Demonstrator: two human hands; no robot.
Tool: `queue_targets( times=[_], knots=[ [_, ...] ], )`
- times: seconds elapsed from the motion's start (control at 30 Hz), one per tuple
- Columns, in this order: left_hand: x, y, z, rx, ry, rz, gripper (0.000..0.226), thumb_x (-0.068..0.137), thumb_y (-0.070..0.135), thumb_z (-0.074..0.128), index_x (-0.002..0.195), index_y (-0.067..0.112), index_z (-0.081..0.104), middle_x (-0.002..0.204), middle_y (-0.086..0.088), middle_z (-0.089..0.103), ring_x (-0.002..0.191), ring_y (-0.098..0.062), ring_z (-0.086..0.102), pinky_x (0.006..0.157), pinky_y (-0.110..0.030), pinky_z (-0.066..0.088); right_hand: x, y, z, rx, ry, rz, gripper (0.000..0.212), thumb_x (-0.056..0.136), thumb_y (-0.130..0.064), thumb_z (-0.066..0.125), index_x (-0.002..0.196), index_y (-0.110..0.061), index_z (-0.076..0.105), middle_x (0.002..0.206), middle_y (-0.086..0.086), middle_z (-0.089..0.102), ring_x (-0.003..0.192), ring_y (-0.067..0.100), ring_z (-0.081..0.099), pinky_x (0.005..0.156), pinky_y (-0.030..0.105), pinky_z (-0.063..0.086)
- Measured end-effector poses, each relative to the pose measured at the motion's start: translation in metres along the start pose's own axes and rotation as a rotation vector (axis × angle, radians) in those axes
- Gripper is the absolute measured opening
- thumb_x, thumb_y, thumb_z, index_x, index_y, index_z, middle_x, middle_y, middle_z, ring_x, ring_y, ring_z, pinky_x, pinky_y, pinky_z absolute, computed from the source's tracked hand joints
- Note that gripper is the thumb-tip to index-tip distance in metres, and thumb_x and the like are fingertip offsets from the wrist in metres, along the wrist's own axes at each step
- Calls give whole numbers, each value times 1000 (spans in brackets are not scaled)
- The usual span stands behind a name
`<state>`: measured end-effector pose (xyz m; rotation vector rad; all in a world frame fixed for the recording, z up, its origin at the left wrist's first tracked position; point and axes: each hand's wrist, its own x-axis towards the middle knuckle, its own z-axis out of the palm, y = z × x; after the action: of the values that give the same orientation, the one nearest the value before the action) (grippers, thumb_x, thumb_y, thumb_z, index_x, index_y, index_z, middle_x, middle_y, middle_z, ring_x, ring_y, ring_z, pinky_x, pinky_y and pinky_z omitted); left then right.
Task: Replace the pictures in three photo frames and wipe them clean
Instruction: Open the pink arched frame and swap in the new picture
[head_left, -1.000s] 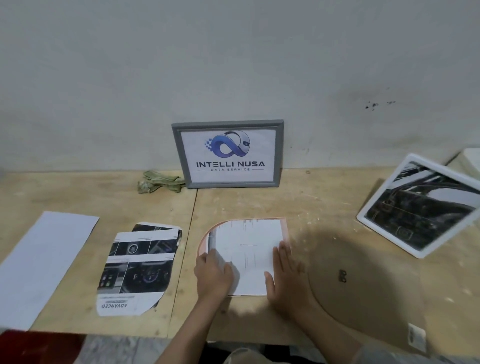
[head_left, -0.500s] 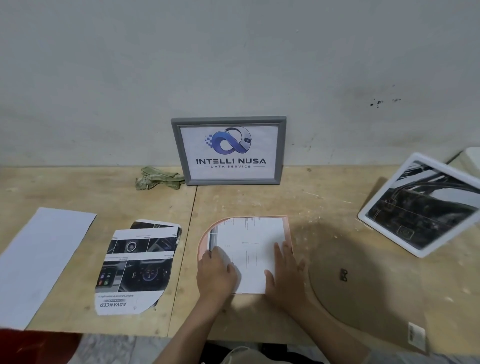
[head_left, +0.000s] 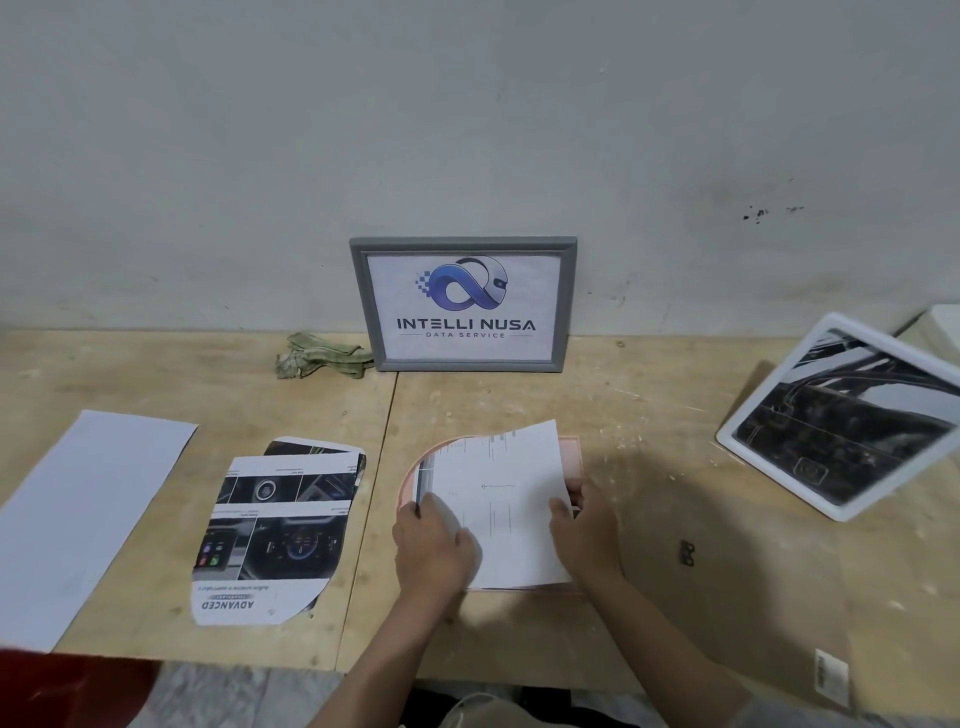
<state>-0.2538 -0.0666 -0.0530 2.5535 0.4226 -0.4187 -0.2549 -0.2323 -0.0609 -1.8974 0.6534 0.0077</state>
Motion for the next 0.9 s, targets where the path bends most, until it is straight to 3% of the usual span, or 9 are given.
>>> queue_targets(
  times=[0.13, 0.2, 0.27, 0.37, 0.47, 0.6, 0.9],
  knots=[
    [5, -5, -7, -214, 64, -31, 54, 84, 21, 55, 134, 9, 39, 125, -14, 44, 117, -32, 44, 93, -40, 43, 8, -4, -8, 19, 7, 63, 10, 88, -8, 58, 92, -16, 54, 91, 5, 62, 79, 18, 56, 67, 28, 41],
    [9, -9, -11, -366, 104, -19, 38, 83, 18, 55, 120, 10, 50, 108, -11, 55, 103, -30, 54, 80, -37, 48, 12, -6, -12, 19, 6, 77, 8, 90, -10, 58, 94, -15, 54, 91, 5, 61, 82, 20, 56, 66, 27, 41],
    [10, -14, -21, -469, 138, -22, 14, 84, 10, 53, 98, 11, 53, 87, -6, 58, 85, -27, 57, 61, -29, 41, 14, -10, -11, 11, -11, 58, 9, 89, -11, 59, 96, -15, 54, 94, 6, 61, 86, 23, 58, 70, 30, 45],
    [13, -20, -36, -564, 187, -41, 18, 85, 1, 51, 85, 19, 48, 71, 1, 51, 70, -23, 50, 54, -21, 35, 15, -22, -6, -25, -43, 15, 11, 89, -10, 60, 99, -13, 57, 99, 7, 63, 89, 25, 59, 75, 33, 48],
    [17, -35, -55, -619, 195, -99, 15, 86, 2, 53, 90, 16, 51, 73, 1, 52, 71, -20, 51, 58, -28, 37, 11, -37, 12, -85, -59, -48, 17, 88, -4, 58, 105, -4, 61, 98, 7, 62, 87, 23, 56, 74, 30, 43],
    [29, -76, -88, -658, 235, -191, 15, 85, 5, 55, 97, 14, 55, 83, -3, 60, 68, -10, 51, 54, -18, 35, -2, -66, 63, -151, -122, -116, 23, 86, 0, 55, 108, -3, 61, 98, 5, 61, 89, 21, 54, 77, 28, 40],
    [44, -209, -182, -788, 463, -416, 5, 86, 9, 54, 89, 9, 50, 72, 1, 49, 66, -19, 50, 50, -26, 31, -46, -155, 246, -186, -436, -334, 23, 88, -4, 53, 111, -7, 59, 96, 1, 61, 95, 22, 59, 77, 25, 41]
  ],
)
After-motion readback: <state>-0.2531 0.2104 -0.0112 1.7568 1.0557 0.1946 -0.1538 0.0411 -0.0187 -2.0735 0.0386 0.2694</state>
